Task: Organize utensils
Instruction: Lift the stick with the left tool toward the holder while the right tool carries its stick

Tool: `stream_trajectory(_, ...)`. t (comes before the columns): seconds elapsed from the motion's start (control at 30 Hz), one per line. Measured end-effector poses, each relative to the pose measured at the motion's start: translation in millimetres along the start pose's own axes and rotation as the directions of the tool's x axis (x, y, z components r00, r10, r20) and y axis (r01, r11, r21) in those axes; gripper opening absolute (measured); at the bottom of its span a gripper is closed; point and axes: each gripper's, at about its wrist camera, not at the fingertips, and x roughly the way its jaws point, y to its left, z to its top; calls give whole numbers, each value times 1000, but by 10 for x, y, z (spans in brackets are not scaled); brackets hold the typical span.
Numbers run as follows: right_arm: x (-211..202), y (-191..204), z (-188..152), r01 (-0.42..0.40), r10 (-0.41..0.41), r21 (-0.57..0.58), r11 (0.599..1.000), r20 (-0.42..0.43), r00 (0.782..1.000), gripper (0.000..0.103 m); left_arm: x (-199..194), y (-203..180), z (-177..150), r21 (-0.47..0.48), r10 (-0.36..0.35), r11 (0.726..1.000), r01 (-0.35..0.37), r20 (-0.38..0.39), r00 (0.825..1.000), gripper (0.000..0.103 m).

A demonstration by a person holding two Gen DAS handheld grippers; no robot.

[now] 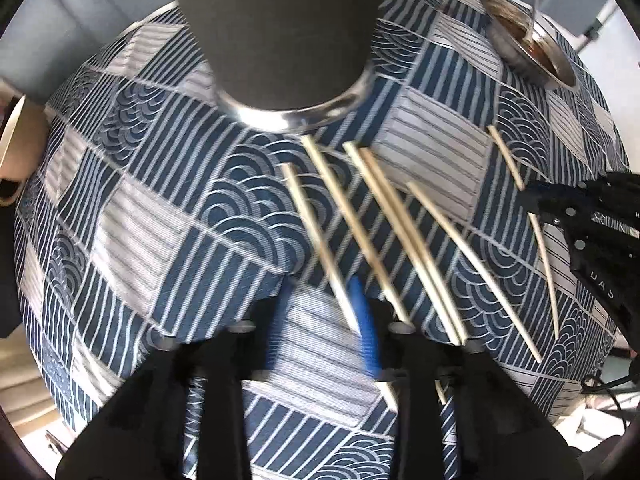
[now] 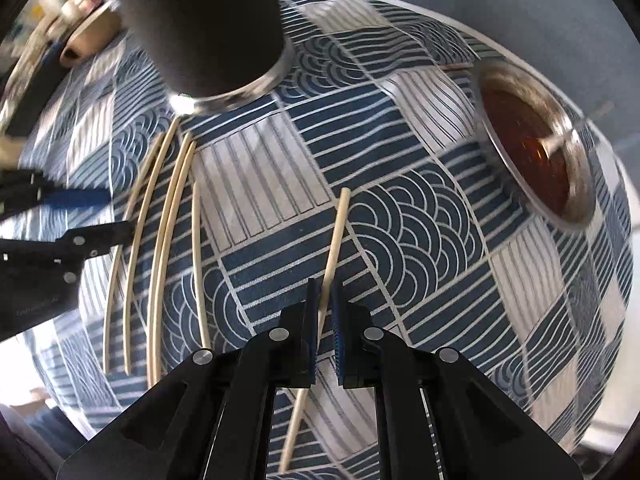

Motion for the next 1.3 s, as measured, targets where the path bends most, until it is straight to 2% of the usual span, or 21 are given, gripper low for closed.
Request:
stream_trajectory(0.07, -9, -8, -13, -3, 3, -1, 1000, 11, 1000, 6, -23, 151, -91, -28, -20, 999, 19, -16, 1000, 6)
stream_trajectory(0.17, -18, -179, -39, -130, 132, 96, 987, -17, 991, 5, -15, 327, -172, -120, -75, 990, 67, -56, 996, 5)
stream_trajectory(0.2, -5, -278, -63, -207, 213, 151, 967, -25, 977, 5, -14, 364, -196, -137, -93, 987, 84, -58, 994, 4)
stream_trajectory(0.23, 5, -346, -82, -238, 245, 175, 955, -23, 969, 5, -6, 420, -244, -172, -152, 975, 139, -65, 986, 4)
stream_trajectory(0.3, 15, -485, -164, -315, 328, 248, 916, -11, 945, 5, 3, 492, -318, -204, -207, 961, 189, -71, 976, 4)
stream_trajectory(0.43, -88, -602, -283, -409, 416, 304, 860, 43, 908, 5, -72, 700, -498, -262, -262, 934, 242, -47, 964, 4)
stream_trajectory(0.5, -205, -633, -290, -444, 444, 306, 842, 71, 893, 5, -163, 720, -540, -259, -253, 936, 238, -27, 967, 5)
stream_trajectory(0.57, -311, -609, -270, -455, 448, 288, 843, 95, 889, 5, -256, 813, -554, -254, -246, 938, 235, -10, 969, 5)
stream_trajectory(0.67, -545, -511, -170, -443, 427, 218, 870, 116, 897, 5, -401, 914, -499, -249, -238, 939, 236, 23, 971, 5)
stream_trajectory(0.73, -629, -389, -109, -436, 419, 180, 882, 126, 899, 5, -497, 967, -490, -232, -201, 951, 204, 34, 979, 5)
stream_trajectory(0.77, -694, -316, -57, -433, 417, 152, 888, 129, 900, 5, -565, 1139, -499, -224, -187, 956, 190, 36, 982, 5)
stream_trajectory(0.87, -925, -200, 115, -428, 415, 67, 901, 148, 898, 5, -706, 1261, -490, -207, -182, 960, 187, 45, 982, 5)
stream_trajectory(1.07, -1544, -24, 474, -437, 435, -56, 898, 264, 861, 5, -1163, 1267, -333, -150, -158, 972, 179, 145, 977, 5)
stream_trajectory(1.3, -1972, 105, 838, -386, 408, -132, 913, 339, 848, 5, -1665, 1383, 12, -114, -112, 983, 143, 238, 965, 5)
